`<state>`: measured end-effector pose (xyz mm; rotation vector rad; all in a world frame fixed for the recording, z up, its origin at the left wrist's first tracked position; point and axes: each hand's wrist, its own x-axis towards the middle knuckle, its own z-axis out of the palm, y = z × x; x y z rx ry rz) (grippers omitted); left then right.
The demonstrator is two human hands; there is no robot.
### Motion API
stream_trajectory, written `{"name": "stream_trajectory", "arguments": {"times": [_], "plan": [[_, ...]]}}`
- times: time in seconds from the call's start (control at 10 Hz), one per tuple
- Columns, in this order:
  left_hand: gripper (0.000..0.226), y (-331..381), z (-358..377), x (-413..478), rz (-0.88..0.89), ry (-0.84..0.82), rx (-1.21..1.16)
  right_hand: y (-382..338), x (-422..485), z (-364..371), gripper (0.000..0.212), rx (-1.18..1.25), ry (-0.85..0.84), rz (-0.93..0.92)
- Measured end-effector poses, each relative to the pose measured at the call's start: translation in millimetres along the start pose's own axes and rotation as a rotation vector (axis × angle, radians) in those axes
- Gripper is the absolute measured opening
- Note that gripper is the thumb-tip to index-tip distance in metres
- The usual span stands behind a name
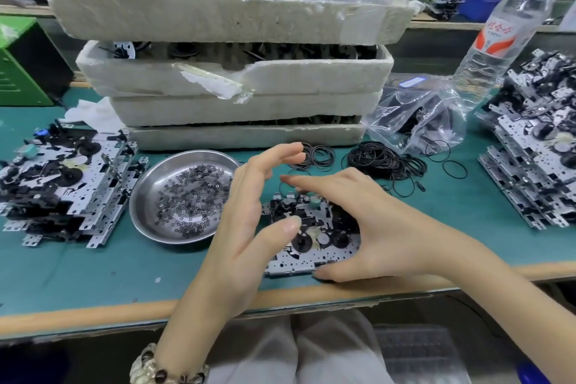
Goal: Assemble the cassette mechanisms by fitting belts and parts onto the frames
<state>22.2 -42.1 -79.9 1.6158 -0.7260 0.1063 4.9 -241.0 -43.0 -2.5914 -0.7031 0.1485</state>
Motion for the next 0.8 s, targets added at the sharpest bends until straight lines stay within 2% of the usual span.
{"name": "stream_trajectory", "arguments": {"times": [0.1, 0.2, 0.3, 0.4, 0.5, 0.7, 0.8], "plan": [[0.06, -2.5, -1.3, -0.3, 0.002, 0.025, -0.003, -2.9, -8.5, -0.2, 0.096, 0.012, 0.12, 0.023], [0.059, -3.8, -2.2, 0.0, 0.003, 0.043, -0.018, 3.6, -32.8, -6.8, 0.094, 0.142, 0.334, 0.131], [0.058, -5.9, -1.0, -0.3, 0.004, 0.03, -0.009, 17.5, -64.4, -13.7, 0.089, 0.184, 0.628, 0.339], [0.058, -8.8, -0.4, -1.9, -0.008, 0.027, 0.017, 34.7, -90.3, -11.6, 0.096, 0.149, 0.863, 0.612], [0.054, -8.9, -0.6, -2.0, -0.005, 0.029, 0.036, 43.0, -100.9, -2.6, 0.099, 0.047, 0.862, 0.846], [0.045, -3.8, -0.9, 2.1, -0.007, 0.081, 0.04, 48.4, -93.9, 0.0, 0.067, -0.17, 0.805, 0.78], [0.043, -2.1, 0.3, 0.9, -0.006, 0.103, 0.052, 49.0, -83.5, -4.0, 0.061, -0.398, 0.841, 0.68]]}}
